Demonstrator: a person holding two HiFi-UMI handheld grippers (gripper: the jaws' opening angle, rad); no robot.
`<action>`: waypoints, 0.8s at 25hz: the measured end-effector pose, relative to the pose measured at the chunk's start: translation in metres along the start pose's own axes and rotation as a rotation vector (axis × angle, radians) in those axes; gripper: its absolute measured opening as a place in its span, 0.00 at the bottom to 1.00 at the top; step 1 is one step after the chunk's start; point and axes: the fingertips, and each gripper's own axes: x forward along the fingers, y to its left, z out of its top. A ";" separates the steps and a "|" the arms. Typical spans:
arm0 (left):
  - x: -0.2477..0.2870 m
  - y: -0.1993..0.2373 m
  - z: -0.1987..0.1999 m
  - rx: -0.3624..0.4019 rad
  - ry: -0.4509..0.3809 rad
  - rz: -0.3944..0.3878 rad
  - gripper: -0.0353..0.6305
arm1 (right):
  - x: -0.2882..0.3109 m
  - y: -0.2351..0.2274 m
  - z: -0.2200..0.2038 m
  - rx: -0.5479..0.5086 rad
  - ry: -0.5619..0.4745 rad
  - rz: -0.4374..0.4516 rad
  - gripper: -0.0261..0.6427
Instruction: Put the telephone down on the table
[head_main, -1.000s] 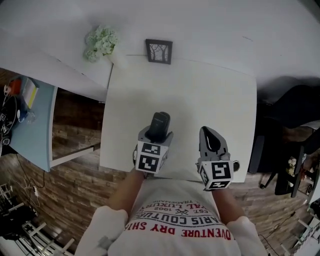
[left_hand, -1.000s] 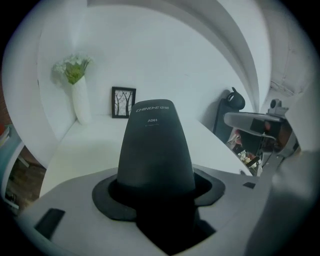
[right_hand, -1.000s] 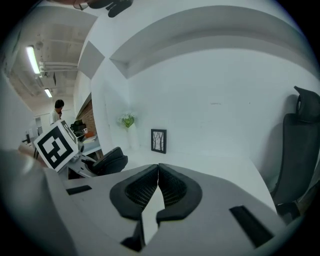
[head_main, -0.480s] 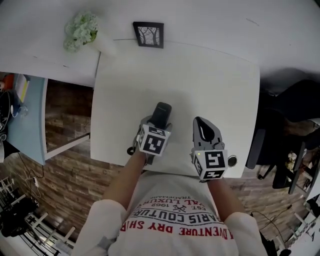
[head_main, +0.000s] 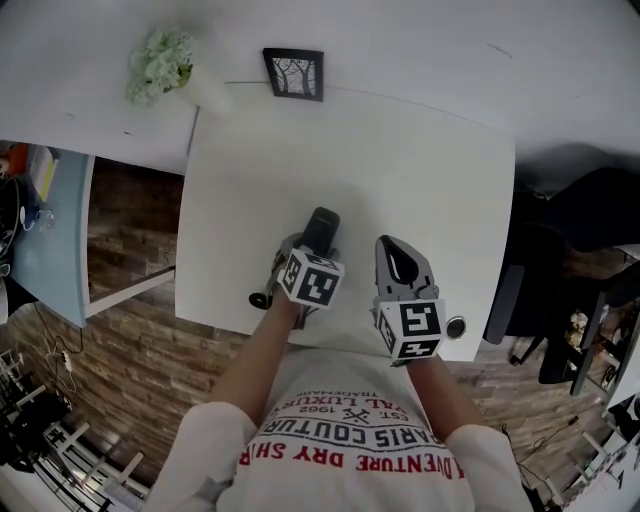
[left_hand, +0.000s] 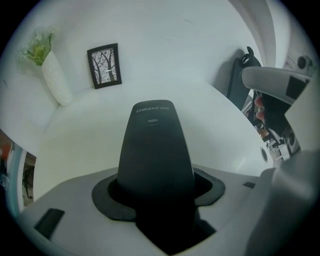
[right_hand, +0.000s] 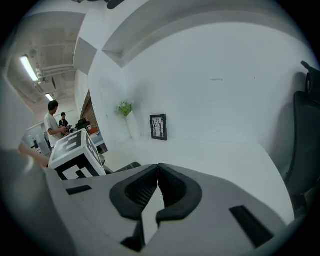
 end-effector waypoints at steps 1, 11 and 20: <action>0.000 0.000 0.000 -0.004 0.000 0.000 0.49 | -0.001 -0.001 0.000 0.001 0.000 0.000 0.08; 0.000 -0.002 0.001 0.004 -0.010 -0.003 0.49 | -0.008 -0.004 -0.001 0.024 -0.005 -0.015 0.08; -0.007 -0.006 0.008 -0.030 -0.075 -0.025 0.71 | -0.019 -0.005 0.003 0.031 -0.023 -0.038 0.08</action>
